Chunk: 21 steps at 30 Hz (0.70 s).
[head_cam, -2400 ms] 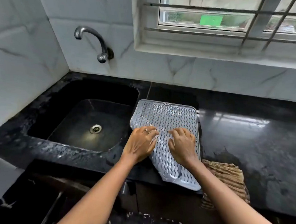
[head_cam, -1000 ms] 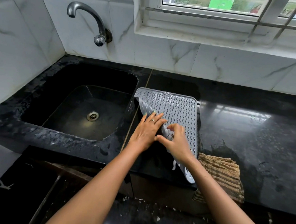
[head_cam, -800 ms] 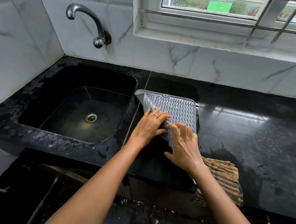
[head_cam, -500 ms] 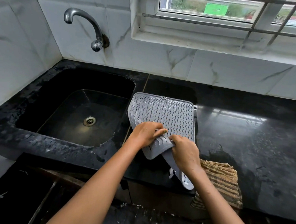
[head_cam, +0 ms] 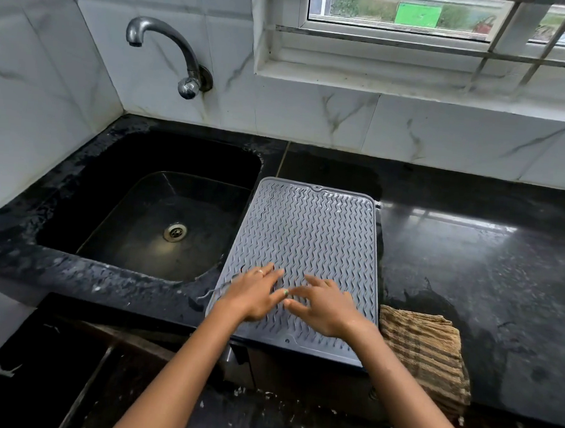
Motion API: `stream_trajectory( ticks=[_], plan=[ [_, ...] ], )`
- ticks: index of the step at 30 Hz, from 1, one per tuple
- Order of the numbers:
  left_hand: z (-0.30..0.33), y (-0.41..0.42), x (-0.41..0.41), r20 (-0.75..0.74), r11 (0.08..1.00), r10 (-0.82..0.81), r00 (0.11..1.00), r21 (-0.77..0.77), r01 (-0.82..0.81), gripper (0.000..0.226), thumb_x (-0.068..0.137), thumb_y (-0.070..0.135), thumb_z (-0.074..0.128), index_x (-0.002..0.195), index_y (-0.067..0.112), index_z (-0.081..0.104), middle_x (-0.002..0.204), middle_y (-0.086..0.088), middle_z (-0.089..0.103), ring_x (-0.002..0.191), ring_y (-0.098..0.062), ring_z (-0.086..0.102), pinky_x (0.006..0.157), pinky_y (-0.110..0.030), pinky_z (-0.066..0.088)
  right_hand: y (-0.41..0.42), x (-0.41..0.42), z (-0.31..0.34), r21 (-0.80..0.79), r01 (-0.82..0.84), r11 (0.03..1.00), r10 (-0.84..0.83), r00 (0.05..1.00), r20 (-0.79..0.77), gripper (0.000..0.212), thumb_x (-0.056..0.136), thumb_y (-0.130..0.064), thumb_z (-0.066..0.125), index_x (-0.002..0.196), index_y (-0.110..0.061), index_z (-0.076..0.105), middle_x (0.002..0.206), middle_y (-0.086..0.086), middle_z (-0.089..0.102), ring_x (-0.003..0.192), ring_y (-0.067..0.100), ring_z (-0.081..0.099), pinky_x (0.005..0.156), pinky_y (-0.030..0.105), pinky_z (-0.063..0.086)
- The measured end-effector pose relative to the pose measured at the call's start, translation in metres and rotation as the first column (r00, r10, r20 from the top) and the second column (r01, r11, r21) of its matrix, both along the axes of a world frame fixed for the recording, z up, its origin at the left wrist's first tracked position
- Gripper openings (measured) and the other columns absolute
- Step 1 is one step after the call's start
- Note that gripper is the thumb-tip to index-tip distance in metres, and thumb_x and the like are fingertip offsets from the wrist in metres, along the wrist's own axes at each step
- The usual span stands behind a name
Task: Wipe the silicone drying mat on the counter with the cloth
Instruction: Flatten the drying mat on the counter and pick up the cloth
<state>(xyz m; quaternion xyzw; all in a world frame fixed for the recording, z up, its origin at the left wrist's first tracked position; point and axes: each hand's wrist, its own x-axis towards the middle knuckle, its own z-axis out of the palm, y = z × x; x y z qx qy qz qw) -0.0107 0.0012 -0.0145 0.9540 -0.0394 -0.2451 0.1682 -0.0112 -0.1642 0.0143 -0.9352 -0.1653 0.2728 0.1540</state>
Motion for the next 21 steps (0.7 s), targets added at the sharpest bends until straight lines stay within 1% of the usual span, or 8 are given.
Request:
stream_trajectory(
  ticks=[2,4,7,10,13,15,18,21],
  plan=[
    [-0.024,-0.003,-0.021,0.069,0.996,-0.049,0.996,0.077,0.043,0.071,0.098,0.055,0.030,0.153,0.027,-0.006,0.161,0.001,-0.013,0.149,-0.021,-0.013,0.120,-0.045,0.000,-0.002,-0.006,-0.024,-0.094,-0.004,0.996,0.007,0.999,0.037,0.064,0.090,-0.064,0.033,0.146,-0.040,0.013,0.160,-0.002,-0.005,0.146,0.028,-0.006,0.113,0.061,0.005],
    [-0.043,-0.005,-0.036,0.153,0.992,-0.058,0.987,0.117,0.040,0.074,0.097,0.057,0.024,0.146,0.028,-0.024,0.158,0.003,-0.025,0.145,-0.020,-0.024,0.117,-0.044,-0.011,-0.006,-0.015,-0.050,-0.142,-0.030,0.989,0.040,0.997,0.068,0.069,0.089,-0.068,0.023,0.144,-0.043,-0.011,0.156,-0.004,-0.022,0.142,0.027,-0.025,0.110,0.063,-0.009],
    [-0.052,-0.003,-0.039,0.228,0.994,-0.030,0.973,0.110,0.005,0.071,0.098,0.057,0.021,0.140,0.031,-0.029,0.157,0.005,-0.027,0.143,-0.017,-0.027,0.115,-0.042,-0.016,-0.013,-0.020,-0.074,-0.120,-0.019,0.993,0.038,0.986,0.162,0.068,0.087,-0.071,0.013,0.133,-0.047,-0.029,0.152,-0.008,-0.032,0.134,0.022,-0.037,0.106,0.060,-0.021],
    [-0.054,-0.004,-0.037,0.241,0.995,-0.034,0.970,0.103,0.009,0.070,0.098,0.057,0.021,0.144,0.032,-0.025,0.158,0.004,-0.025,0.142,-0.017,-0.028,0.115,-0.042,-0.016,-0.016,-0.018,-0.080,-0.105,-0.021,0.994,0.040,0.981,0.189,0.066,0.085,-0.073,0.011,0.129,-0.050,-0.032,0.149,-0.010,-0.034,0.133,0.020,-0.039,0.104,0.058,-0.024],
    [-0.051,-0.008,-0.039,0.233,0.996,-0.014,0.972,0.091,-0.008,0.068,0.099,0.053,0.022,0.150,0.030,-0.017,0.159,0.001,-0.023,0.145,-0.021,-0.025,0.116,-0.045,-0.014,-0.016,-0.020,-0.077,-0.063,-0.006,0.998,0.018,0.979,0.201,0.067,0.087,-0.071,0.017,0.137,-0.049,-0.022,0.147,-0.014,-0.031,0.136,0.019,-0.034,0.105,0.055,-0.024],
    [-0.048,-0.015,-0.044,0.258,0.998,0.037,0.965,0.036,-0.048,0.066,0.100,0.049,0.025,0.152,0.029,-0.010,0.160,0.000,-0.019,0.147,-0.022,-0.021,0.116,-0.043,-0.015,-0.018,-0.021,-0.068,0.053,0.035,0.998,-0.045,0.980,0.194,0.062,0.092,-0.063,0.026,0.145,-0.045,0.000,0.154,-0.015,-0.014,0.143,0.017,-0.019,0.110,0.052,-0.017],
    [-0.044,-0.030,-0.058,0.418,0.992,0.108,0.902,-0.105,-0.070,0.059,0.098,0.043,0.037,0.151,0.028,0.017,0.161,0.003,0.009,0.149,-0.017,0.006,0.119,-0.039,-0.007,-0.034,-0.017,-0.043,0.325,0.187,0.927,-0.272,0.932,0.241,0.046,0.095,-0.047,0.042,0.138,-0.032,0.040,0.145,-0.006,0.041,0.137,0.018,0.030,0.114,0.046,0.020],
    [-0.038,-0.054,-0.067,0.496,0.977,0.144,0.856,-0.211,-0.043,0.049,0.094,0.038,0.046,0.141,0.030,0.037,0.148,0.009,0.034,0.139,-0.010,0.031,0.118,-0.036,0.012,-0.068,-0.010,-0.023,0.330,0.297,0.896,-0.372,0.908,0.194,0.029,0.093,-0.035,0.053,0.119,-0.026,0.059,0.118,-0.004,0.062,0.116,0.016,0.052,0.102,0.044,0.038]
  ],
)
